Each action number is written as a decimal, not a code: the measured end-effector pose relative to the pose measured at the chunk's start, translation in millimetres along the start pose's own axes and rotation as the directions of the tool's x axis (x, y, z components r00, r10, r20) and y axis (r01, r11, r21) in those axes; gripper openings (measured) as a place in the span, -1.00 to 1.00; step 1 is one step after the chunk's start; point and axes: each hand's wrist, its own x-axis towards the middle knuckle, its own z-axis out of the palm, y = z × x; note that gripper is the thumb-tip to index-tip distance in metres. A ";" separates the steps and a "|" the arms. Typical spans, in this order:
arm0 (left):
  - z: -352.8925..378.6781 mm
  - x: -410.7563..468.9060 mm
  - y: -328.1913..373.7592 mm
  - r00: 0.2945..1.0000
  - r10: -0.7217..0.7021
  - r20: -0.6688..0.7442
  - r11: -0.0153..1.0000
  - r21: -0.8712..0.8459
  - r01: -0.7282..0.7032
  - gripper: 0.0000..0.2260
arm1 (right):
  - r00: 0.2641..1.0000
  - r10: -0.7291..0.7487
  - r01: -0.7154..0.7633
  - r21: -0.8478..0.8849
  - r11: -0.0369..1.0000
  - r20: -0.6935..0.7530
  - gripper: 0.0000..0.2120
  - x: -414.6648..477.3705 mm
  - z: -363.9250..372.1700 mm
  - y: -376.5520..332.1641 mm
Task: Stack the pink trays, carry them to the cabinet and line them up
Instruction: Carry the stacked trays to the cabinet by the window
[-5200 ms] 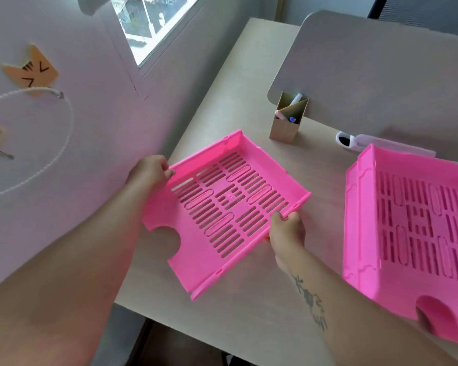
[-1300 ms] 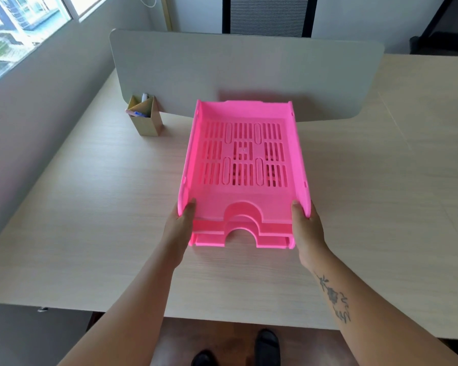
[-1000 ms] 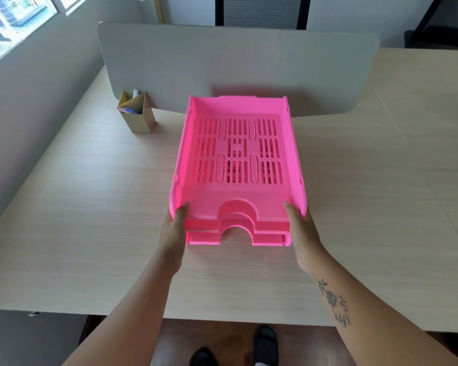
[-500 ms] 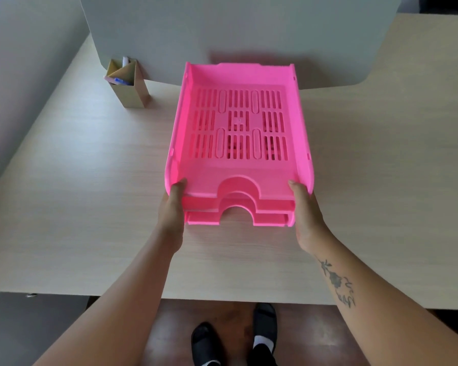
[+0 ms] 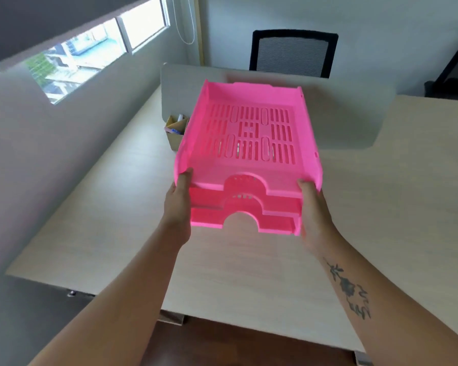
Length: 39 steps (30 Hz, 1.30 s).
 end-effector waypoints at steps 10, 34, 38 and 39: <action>-60.2 -100.6 61.7 0.864 0.178 -0.472 0.962 -0.103 -0.254 -0.52 | 0.878 -0.055 0.082 -0.038 0.996 0.475 -0.53 -29.1 76.8 -55.9; -242.8 -676.2 -61.0 -0.051 0.082 -0.995 0.860 0.096 -0.500 -0.53 | -0.165 0.181 0.106 -0.165 0.981 0.970 -0.48 -524.3 243.5 97.8; -277.7 -741.6 -98.0 -0.126 0.001 -0.992 0.861 0.065 -0.504 -0.52 | -0.240 0.250 0.128 -0.224 0.966 0.938 -0.43 -606.9 258.2 139.5; -288.2 -754.1 -106.0 -0.133 -0.018 -0.991 0.861 0.053 -0.506 -0.50 | -0.245 0.276 0.143 -0.247 0.958 0.929 -0.44 -624.3 261.3 147.8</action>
